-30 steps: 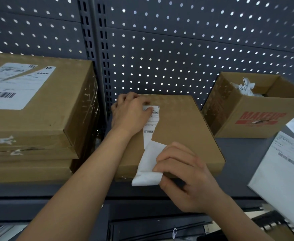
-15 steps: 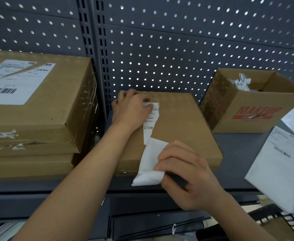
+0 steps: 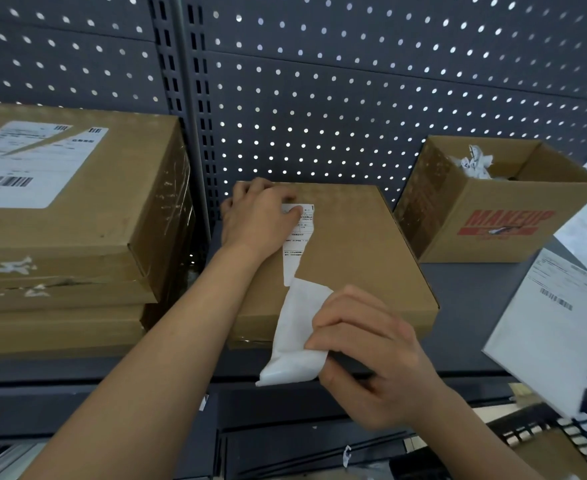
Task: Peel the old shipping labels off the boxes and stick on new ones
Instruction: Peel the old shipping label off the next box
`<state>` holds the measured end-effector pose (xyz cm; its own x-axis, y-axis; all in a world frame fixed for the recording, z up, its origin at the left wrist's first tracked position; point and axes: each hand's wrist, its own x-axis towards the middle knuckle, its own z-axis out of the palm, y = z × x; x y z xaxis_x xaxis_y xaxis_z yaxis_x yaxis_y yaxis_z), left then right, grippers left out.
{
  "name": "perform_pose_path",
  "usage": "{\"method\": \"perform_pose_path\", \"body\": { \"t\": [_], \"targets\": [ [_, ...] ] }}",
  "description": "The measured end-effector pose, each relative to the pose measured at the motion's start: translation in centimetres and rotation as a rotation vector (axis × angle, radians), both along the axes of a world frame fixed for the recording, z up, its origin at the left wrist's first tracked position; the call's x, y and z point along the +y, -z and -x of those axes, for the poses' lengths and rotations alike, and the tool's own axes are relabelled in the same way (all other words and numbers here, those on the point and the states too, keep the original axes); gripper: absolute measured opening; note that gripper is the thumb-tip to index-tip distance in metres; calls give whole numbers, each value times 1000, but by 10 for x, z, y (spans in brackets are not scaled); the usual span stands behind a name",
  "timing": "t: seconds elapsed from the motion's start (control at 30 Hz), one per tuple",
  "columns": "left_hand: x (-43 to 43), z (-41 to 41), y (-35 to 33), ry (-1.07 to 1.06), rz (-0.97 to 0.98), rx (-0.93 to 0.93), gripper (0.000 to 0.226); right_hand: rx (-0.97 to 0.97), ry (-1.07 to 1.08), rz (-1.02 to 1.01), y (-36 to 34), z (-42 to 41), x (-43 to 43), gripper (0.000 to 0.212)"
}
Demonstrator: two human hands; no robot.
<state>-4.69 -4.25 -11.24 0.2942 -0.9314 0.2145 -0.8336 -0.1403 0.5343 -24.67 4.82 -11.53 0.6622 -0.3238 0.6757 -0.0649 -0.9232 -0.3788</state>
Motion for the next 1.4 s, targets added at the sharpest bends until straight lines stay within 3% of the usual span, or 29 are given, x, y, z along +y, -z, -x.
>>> {"method": "perform_pose_path", "body": {
  "t": [1.0, 1.17, 1.4],
  "targets": [
    [2, 2, 0, 4, 2, -20, 36, -33, -71, -14, -16, 2, 22, 6],
    [2, 1, 2, 17, -6, -72, 38, -103, 123, -28, -22, 11, 5, 7],
    [3, 0, 5, 48, 4, -118, 40, -225, 392, -358, -33, 23, -28, 23]
  ]
}}
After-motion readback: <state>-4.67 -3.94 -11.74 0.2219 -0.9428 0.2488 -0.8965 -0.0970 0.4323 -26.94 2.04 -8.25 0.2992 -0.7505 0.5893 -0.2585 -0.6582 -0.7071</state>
